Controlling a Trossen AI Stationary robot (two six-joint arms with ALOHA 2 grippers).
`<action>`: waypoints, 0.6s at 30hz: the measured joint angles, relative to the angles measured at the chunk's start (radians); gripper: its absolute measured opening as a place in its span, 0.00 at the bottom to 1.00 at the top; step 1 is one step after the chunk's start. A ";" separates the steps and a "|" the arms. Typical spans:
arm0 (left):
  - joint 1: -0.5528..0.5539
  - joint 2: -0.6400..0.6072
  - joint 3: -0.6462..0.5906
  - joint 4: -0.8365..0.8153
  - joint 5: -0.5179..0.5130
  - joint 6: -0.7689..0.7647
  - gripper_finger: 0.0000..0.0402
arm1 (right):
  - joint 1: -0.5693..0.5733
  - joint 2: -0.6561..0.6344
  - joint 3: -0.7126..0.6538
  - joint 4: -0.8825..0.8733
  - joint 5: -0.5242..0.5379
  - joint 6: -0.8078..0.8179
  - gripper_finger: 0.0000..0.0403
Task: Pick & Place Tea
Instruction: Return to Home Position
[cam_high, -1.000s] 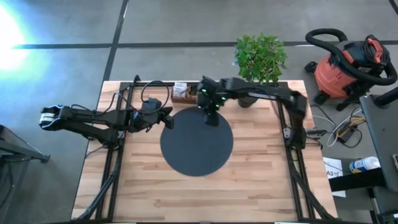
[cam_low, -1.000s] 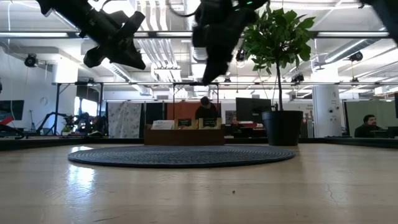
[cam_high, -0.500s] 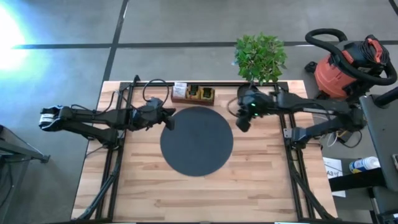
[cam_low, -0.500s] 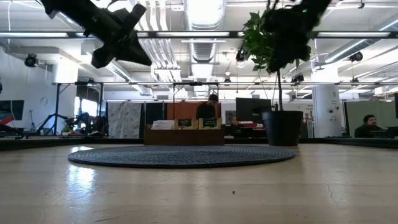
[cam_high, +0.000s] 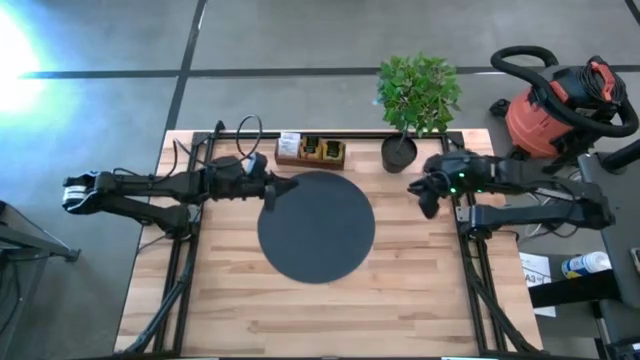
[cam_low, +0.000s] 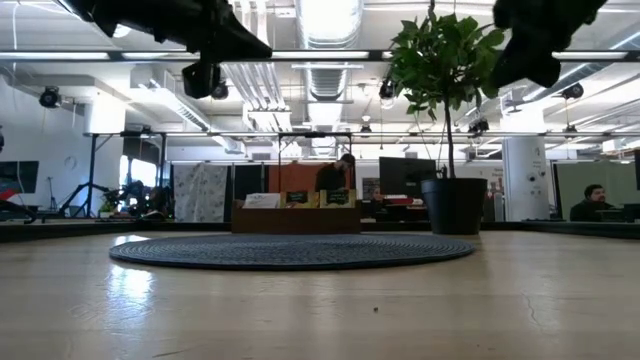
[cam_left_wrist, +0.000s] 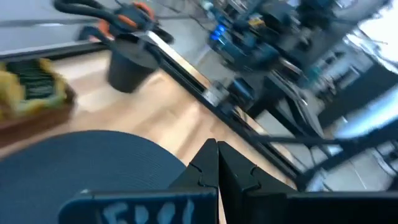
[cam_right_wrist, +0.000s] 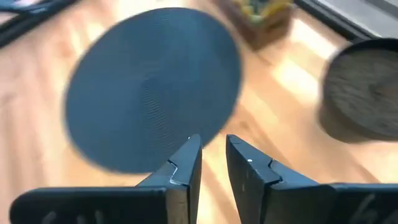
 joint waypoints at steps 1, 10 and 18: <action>0.001 0.000 0.000 0.000 -0.016 -0.014 0.00 | 0.000 -0.025 -0.007 0.000 -0.031 -0.023 0.18; -0.046 0.011 0.000 0.034 -0.003 -0.134 0.00 | 0.000 -0.243 -0.079 0.001 -0.093 -0.080 0.20; -0.103 0.080 -0.032 0.085 -0.010 -0.031 0.00 | 0.000 -0.463 -0.245 0.101 -0.248 -0.052 0.19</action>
